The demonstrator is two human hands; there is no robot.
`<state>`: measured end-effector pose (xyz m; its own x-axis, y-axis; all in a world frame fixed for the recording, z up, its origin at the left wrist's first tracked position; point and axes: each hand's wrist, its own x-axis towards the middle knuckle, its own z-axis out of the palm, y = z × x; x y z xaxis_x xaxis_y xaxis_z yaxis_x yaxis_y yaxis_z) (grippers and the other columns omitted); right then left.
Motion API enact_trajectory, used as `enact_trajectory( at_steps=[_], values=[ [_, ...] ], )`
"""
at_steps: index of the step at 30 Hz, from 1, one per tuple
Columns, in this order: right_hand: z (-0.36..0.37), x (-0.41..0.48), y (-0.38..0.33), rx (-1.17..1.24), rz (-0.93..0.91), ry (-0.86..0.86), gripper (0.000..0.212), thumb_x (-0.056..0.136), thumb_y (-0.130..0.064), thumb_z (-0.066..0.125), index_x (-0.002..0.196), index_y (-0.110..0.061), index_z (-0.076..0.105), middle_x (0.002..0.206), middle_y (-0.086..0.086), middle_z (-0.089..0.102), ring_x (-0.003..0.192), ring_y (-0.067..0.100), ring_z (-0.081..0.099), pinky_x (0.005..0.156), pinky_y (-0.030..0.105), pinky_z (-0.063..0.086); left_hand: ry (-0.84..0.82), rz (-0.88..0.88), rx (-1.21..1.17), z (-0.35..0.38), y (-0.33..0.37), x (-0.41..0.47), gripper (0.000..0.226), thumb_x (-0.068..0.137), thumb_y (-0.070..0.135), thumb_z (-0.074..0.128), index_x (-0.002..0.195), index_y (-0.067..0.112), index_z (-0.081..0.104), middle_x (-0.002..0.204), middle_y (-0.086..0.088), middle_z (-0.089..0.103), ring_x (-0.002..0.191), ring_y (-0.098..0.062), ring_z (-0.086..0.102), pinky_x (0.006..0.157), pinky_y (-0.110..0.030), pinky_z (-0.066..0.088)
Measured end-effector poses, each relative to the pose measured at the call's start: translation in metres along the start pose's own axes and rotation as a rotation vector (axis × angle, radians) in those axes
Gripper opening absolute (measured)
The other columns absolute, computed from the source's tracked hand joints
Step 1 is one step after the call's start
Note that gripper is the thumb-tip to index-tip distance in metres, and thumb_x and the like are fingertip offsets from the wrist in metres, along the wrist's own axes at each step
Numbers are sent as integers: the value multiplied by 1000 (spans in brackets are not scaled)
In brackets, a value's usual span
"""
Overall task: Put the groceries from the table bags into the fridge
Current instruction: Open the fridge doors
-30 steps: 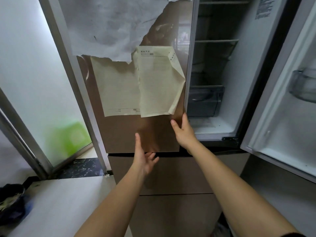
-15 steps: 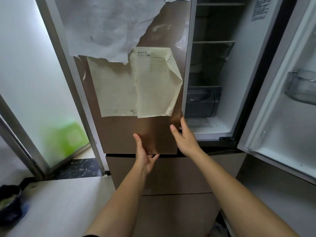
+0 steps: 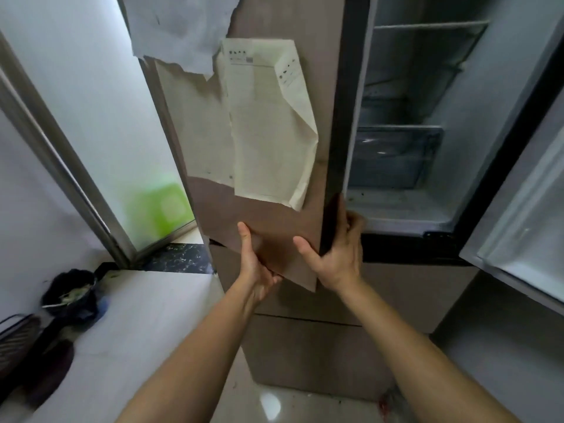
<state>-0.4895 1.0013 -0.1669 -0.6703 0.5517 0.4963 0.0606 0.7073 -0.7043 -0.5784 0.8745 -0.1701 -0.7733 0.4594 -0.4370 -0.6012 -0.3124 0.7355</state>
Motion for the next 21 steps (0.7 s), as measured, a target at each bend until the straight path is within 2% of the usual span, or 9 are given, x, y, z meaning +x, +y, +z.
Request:
enact_trajectory(
  at_steps=[3,7,8,11,12,14,16,18,21],
  values=[
    [27,-36,-11,96,-147,181,98,77,-81,51,153,-34,9,142,10,18,128,37,37,103,35,37,7,-60,80,-24,10,-19,98,64,94,45,120,14,60,117,-8,69,106,-24,66,79,-39,57],
    [42,-61,-16,189,-264,310,85,87,-75,42,149,-21,22,144,15,20,134,44,32,107,50,40,57,-31,158,-42,15,-48,101,67,89,53,133,13,58,129,-9,63,115,-26,62,92,-43,56],
    [40,-62,-19,260,-198,331,83,89,-73,42,148,-18,24,148,19,20,134,40,33,106,51,41,72,-4,203,-44,16,-55,95,72,86,52,131,12,60,121,-7,66,109,-24,65,88,-42,57],
    [29,-56,-24,348,1,268,85,93,-74,31,153,-14,25,149,20,34,132,33,39,105,50,41,110,109,306,-50,17,-76,64,91,73,38,109,18,64,67,1,66,61,-11,66,66,-30,52],
    [25,-52,-24,317,13,229,87,93,-76,25,152,-12,30,144,19,43,130,32,42,105,46,39,121,151,339,-51,15,-82,64,93,72,33,113,21,64,68,3,65,63,-10,65,71,-29,51],
    [24,-51,-25,265,-21,171,91,92,-78,19,147,-9,44,136,20,49,126,30,45,104,36,37,159,253,389,-51,9,-98,57,93,74,25,119,37,60,96,12,68,90,-7,64,90,-31,48],
    [30,-65,-36,309,-13,154,90,92,-77,22,145,-8,47,138,19,44,126,26,45,103,24,33,173,375,427,-51,5,-118,42,96,69,19,110,52,55,98,34,64,89,13,62,89,-21,45],
    [38,-84,-50,311,-6,162,86,93,-75,26,145,-9,47,141,17,40,128,26,43,106,26,33,157,460,447,-55,3,-133,45,98,67,14,114,53,54,98,41,61,85,26,56,85,-10,40],
    [43,-103,-62,268,-41,156,83,93,-74,29,144,-11,48,142,16,37,131,25,39,107,40,40,182,577,448,-75,9,-138,72,90,79,16,137,40,52,129,26,59,118,12,52,110,-21,33]
  ],
)
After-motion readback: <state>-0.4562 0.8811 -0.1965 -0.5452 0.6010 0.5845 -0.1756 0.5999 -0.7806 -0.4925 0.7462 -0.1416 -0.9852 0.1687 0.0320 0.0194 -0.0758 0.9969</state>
